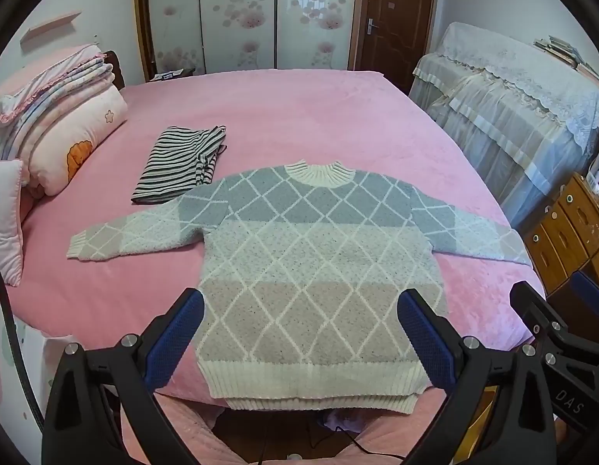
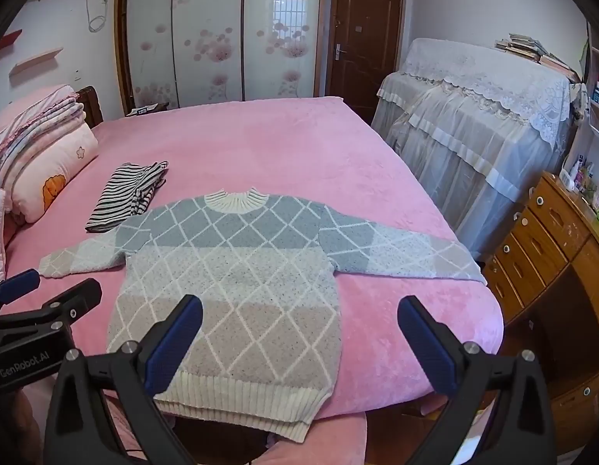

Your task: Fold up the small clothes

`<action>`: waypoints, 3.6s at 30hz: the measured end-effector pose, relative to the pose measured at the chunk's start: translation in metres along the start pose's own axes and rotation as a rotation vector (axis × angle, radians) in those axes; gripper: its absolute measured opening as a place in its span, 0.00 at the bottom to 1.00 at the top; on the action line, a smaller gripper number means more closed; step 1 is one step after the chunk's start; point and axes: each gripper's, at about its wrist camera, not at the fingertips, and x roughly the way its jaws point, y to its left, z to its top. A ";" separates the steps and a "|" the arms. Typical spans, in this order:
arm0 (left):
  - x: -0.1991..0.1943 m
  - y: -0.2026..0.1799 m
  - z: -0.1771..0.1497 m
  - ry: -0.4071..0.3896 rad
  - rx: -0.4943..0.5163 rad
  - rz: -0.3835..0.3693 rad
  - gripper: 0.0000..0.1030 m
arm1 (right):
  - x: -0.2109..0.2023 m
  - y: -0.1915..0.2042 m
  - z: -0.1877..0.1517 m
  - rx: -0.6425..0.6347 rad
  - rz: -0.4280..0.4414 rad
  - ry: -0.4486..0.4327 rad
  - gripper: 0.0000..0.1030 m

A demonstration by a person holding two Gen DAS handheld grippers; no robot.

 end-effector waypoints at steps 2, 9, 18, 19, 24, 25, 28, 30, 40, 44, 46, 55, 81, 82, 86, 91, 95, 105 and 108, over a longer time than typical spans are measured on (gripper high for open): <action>0.001 0.001 0.001 0.003 0.002 0.001 0.97 | 0.002 -0.001 0.000 0.000 0.004 0.002 0.98; 0.003 0.006 0.001 0.006 0.006 -0.004 0.97 | 0.005 0.001 -0.001 0.002 0.001 0.009 0.98; 0.010 -0.010 0.000 0.000 0.002 0.001 0.97 | 0.009 -0.002 -0.001 0.005 -0.002 0.011 0.98; 0.009 -0.010 0.000 0.001 0.002 0.001 0.97 | 0.010 -0.002 -0.001 0.005 -0.001 0.011 0.98; 0.010 -0.009 0.001 0.013 0.001 0.001 0.97 | 0.011 -0.002 -0.002 0.009 0.000 0.016 0.98; 0.010 -0.009 0.000 -0.002 0.002 0.001 0.97 | 0.012 -0.002 -0.003 0.009 0.001 0.017 0.98; 0.010 -0.008 0.001 -0.006 0.003 0.001 0.97 | 0.012 -0.002 -0.004 0.008 0.003 0.018 0.98; 0.010 -0.009 0.000 -0.001 0.002 0.001 0.97 | 0.012 -0.002 -0.003 0.009 0.003 0.021 0.98; 0.011 -0.008 -0.001 0.007 -0.002 -0.001 0.97 | 0.013 0.000 -0.005 0.010 0.007 0.027 0.98; 0.012 -0.006 -0.003 0.018 -0.011 0.000 0.97 | 0.015 0.000 -0.007 0.014 0.014 0.037 0.98; 0.012 -0.006 -0.004 0.002 -0.011 -0.003 0.97 | 0.016 -0.001 -0.008 0.015 0.016 0.040 0.98; 0.012 -0.009 -0.006 0.004 -0.009 -0.002 0.97 | 0.016 -0.002 -0.007 0.016 0.015 0.039 0.98; 0.010 -0.021 0.061 -0.068 -0.094 -0.016 0.97 | 0.011 -0.050 0.027 -0.020 -0.075 -0.087 0.98; 0.008 -0.024 0.065 -0.101 -0.091 -0.017 0.97 | 0.009 -0.054 0.031 -0.023 -0.084 -0.105 0.98; 0.011 -0.046 0.088 -0.164 -0.035 -0.059 0.97 | 0.009 -0.071 0.046 -0.016 -0.125 -0.154 0.98; 0.010 -0.074 0.120 -0.244 -0.003 -0.223 1.00 | 0.026 -0.122 0.064 0.076 -0.137 -0.147 0.98; 0.034 -0.109 0.143 -0.225 0.011 -0.323 0.99 | 0.048 -0.181 0.069 0.186 -0.152 -0.141 0.98; 0.189 -0.231 0.136 -0.008 0.156 -0.328 0.99 | 0.160 -0.342 0.034 0.484 -0.172 0.081 0.98; 0.232 -0.261 0.113 0.065 0.201 -0.319 0.99 | 0.196 -0.367 0.010 0.557 -0.138 0.154 0.90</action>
